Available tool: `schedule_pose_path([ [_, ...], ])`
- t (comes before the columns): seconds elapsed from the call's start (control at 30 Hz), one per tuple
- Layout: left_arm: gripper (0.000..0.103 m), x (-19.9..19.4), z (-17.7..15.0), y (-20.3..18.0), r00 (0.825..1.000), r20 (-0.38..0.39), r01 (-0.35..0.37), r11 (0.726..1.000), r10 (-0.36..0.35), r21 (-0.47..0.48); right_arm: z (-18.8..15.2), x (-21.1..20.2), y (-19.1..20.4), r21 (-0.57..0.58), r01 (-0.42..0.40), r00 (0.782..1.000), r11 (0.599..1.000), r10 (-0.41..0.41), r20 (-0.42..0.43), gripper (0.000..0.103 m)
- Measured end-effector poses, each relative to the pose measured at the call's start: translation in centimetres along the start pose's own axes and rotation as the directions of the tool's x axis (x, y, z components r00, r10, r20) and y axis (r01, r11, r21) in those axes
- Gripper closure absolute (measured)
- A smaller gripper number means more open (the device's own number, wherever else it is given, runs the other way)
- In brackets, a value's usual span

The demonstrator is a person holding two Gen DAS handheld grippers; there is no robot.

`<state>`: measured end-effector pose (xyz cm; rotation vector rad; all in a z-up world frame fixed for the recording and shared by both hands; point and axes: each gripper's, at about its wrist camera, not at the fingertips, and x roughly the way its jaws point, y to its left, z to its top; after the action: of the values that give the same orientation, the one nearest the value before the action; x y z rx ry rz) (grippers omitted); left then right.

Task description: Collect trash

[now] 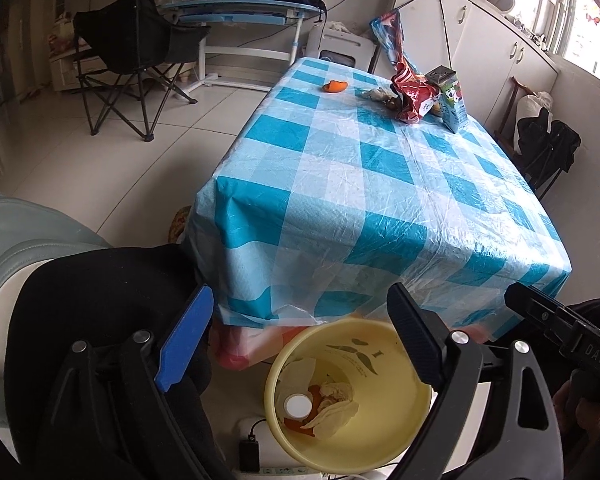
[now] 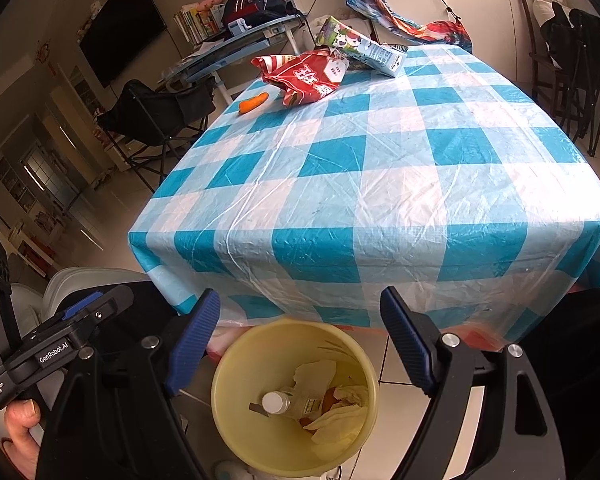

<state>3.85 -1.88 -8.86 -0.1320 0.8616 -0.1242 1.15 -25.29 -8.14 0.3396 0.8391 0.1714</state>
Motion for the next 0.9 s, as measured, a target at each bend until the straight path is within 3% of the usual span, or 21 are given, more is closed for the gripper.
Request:
schedule_pose_path([
  [0.77, 0.018, 0.01, 0.0, -0.16, 1.0, 0.002, -0.004, 1.0, 0.004, 0.005, -0.14, 0.02, 0.27, -0.008, -0.001, 1.0, 1.0, 0.001, 0.0, 0.024],
  [0.9, 0.018, -0.08, -0.05, -0.21, 1.0, 0.006, -0.004, 1.0, 0.004, 0.002, 0.3, -0.18, -0.22, 0.042, -0.047, 0.999, 0.998, 0.046, 0.016, 0.024],
])
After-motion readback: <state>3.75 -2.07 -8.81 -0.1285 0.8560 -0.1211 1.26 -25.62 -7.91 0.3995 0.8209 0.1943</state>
